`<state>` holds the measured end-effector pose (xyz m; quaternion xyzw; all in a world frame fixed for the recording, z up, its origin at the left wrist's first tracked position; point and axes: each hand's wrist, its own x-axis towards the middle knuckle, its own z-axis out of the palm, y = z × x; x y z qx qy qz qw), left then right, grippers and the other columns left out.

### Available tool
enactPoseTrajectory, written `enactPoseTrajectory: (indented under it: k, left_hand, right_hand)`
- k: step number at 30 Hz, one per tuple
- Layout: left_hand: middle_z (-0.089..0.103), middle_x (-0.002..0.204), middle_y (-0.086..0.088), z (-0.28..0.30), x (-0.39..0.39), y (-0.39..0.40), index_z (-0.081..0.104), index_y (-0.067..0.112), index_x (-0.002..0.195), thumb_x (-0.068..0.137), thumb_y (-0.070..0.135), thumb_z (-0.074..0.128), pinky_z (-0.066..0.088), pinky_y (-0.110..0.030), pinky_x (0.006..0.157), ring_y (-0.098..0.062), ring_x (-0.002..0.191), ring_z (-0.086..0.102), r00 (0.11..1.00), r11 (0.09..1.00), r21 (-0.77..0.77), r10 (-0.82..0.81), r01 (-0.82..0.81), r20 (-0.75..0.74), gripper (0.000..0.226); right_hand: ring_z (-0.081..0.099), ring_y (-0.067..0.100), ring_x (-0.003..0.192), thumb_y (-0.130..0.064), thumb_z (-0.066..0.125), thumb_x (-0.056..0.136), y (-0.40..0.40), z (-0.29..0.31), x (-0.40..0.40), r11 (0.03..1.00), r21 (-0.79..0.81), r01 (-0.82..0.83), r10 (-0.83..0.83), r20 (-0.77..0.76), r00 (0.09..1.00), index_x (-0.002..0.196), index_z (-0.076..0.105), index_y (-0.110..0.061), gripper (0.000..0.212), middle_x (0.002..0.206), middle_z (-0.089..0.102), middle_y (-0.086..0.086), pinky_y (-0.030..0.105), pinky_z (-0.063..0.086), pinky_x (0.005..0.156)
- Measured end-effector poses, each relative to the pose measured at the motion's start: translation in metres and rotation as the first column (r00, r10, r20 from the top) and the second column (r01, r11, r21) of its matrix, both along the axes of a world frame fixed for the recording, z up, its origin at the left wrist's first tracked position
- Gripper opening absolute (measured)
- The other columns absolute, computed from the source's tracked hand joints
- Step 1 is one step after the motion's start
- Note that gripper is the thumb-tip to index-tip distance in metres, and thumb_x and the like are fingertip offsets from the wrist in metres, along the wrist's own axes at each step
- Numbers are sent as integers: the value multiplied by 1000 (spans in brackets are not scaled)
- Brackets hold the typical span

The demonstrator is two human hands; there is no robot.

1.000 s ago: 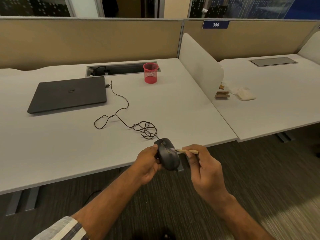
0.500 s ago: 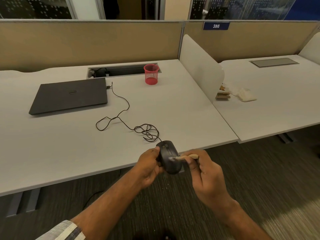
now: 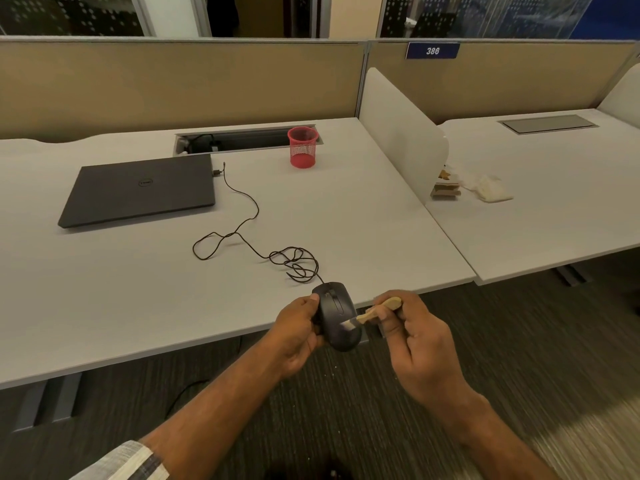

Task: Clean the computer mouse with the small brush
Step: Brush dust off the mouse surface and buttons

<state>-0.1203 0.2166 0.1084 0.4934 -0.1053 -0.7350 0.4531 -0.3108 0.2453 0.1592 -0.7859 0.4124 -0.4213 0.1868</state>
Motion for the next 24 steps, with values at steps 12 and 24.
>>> enactPoseTrajectory:
  k: [12,24]
  left_hand:
    - [52,142,-25,-5,7,18,49,16,138,86,10,72,61,-57,84,-48,125,58,973,977,-89,-202,193,-110,57]
    - [65,135,-16,-11,3,42,57,11,133,67,-9,82,64,-44,87,-35,118,69,972,957,-170,-236,235,17,74]
  right_hand:
    - [45,4,49,-27,46,99,0,-1,-5,998,56,39,-42,59,997,108,56,-17,17,67,56,-4,9,32,47]
    - [65,31,60,-35,46,99,0,12,-8,995,88,45,-53,92,994,108,52,-31,12,70,63,7,49,51,48]
